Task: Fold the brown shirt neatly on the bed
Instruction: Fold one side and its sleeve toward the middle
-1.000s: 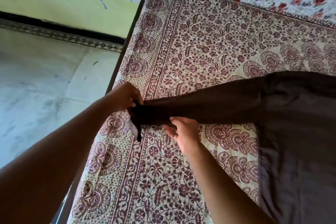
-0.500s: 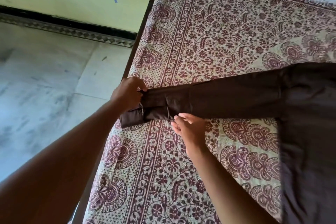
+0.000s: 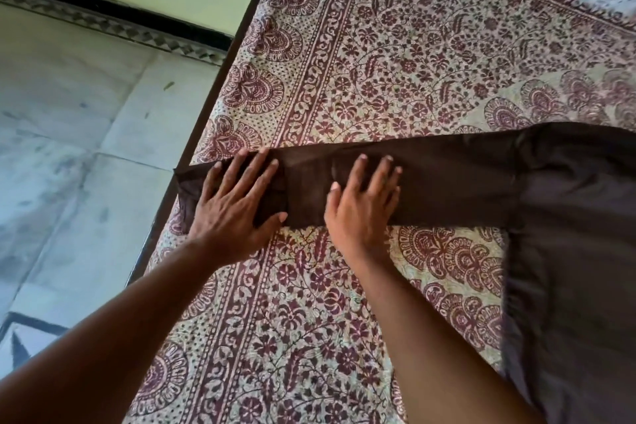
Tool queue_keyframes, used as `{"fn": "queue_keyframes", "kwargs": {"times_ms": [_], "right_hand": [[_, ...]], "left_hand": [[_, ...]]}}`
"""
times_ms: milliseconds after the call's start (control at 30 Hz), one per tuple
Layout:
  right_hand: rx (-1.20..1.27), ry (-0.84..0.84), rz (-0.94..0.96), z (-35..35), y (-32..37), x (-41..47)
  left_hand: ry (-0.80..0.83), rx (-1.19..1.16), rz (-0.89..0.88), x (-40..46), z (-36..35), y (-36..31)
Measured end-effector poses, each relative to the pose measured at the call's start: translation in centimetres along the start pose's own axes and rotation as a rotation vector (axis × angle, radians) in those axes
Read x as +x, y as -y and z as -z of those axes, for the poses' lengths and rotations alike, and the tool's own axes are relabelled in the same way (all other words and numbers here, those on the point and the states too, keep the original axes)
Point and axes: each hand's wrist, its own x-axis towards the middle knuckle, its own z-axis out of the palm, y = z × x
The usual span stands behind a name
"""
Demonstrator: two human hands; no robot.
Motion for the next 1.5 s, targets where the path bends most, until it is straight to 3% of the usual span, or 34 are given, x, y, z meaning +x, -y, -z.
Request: {"fn": "queue_keyframes", "kwargs": {"times_ms": [133, 200, 267, 333, 400, 433, 500, 600, 667, 733, 800, 867, 933, 1033, 1100, 1200, 1267, 1333, 1400, 1500], "right_hand": [[-0.069, 0.187, 0.546, -0.7, 1.9, -1.2], [0.005, 0.202, 0.712, 0.4, 1.0, -0.7], [0.022, 0.038, 0.591, 1.5, -1.2, 0.7], [-0.047, -0.107, 0.221, 2.1, -4.3, 2.5], [-0.08, -0.069, -0.078, 2.1, -6.9, 3.4], [-0.082, -0.018, -0.122, 1.8, -7.6, 3.4], [-0.104, 0.048, 0.026, 1.3, -7.9, 2.9], [-0.073, 0.142, 0.566, 1.2, -7.3, 1.9], [-0.013, 0.137, 0.719, 1.9, -8.3, 2.1], [0.025, -0.012, 0.497, 2.8, -10.2, 2.3], [0.007, -0.143, 0.091, 3.5, -12.9, 3.1], [-0.014, -0.163, -0.153, 3.2, -15.0, 4.1], [-0.033, -0.087, -0.139, 2.8, -16.0, 4.7], [-0.067, 0.067, 0.146, 2.8, -16.8, 4.5], [0.047, 0.126, 0.292, 3.8, -17.8, 4.1], [0.24, -0.081, 0.133, 5.3, -19.9, 3.9], [0.202, -0.216, -0.068, 5.9, -22.0, 5.4], [0.112, -0.033, -0.19, 6.4, -23.9, 7.1], [0.053, 0.163, -0.125, 6.6, -25.4, 8.5], [0.095, 0.193, -0.009, 7.2, -27.2, 8.5]], "left_hand": [[-0.011, 0.008, 0.022, 0.0, 0.0, 0.2], [-0.005, 0.005, 0.029, 0.1, 0.1, 0.2], [-0.012, 0.001, 0.03, 0.2, 0.2, 0.1], [-0.022, 0.012, 0.05, 0.2, 0.3, -0.2], [-0.04, 0.038, 0.091, 0.3, 0.5, -1.4], [-0.066, 0.041, 0.112, 0.6, 0.6, -2.2], [-0.138, 0.015, 0.131, 1.6, 0.8, -4.4], [-0.178, -0.107, 0.073, 4.0, 1.1, -8.1], [-0.139, -0.206, 0.025, 6.0, 1.2, -11.0], [-0.141, -0.261, -0.026, 7.9, 1.3, -13.5], [-0.147, -0.254, -0.08, 9.8, 1.1, -15.8], [-0.148, -0.208, -0.104, 11.5, 0.8, -18.3], [-0.149, -0.164, -0.102, 13.2, 0.4, -20.8], [-0.098, -0.216, -0.127, 15.5, -0.7, -23.4], [-0.064, -0.265, -0.141, 16.9, -1.8, -23.7], [-0.06, -0.174, -0.14, 17.2, -3.4, -23.0], [-0.045, -0.072, -0.143, 16.8, -3.5, -23.3], [-0.011, 0.01, -0.082, 16.8, -3.0, -24.7], [-0.004, 0.063, -0.057, 17.6, -2.1, -26.9], [-0.007, -0.079, -0.346, 19.8, -1.5, -31.2]]}}
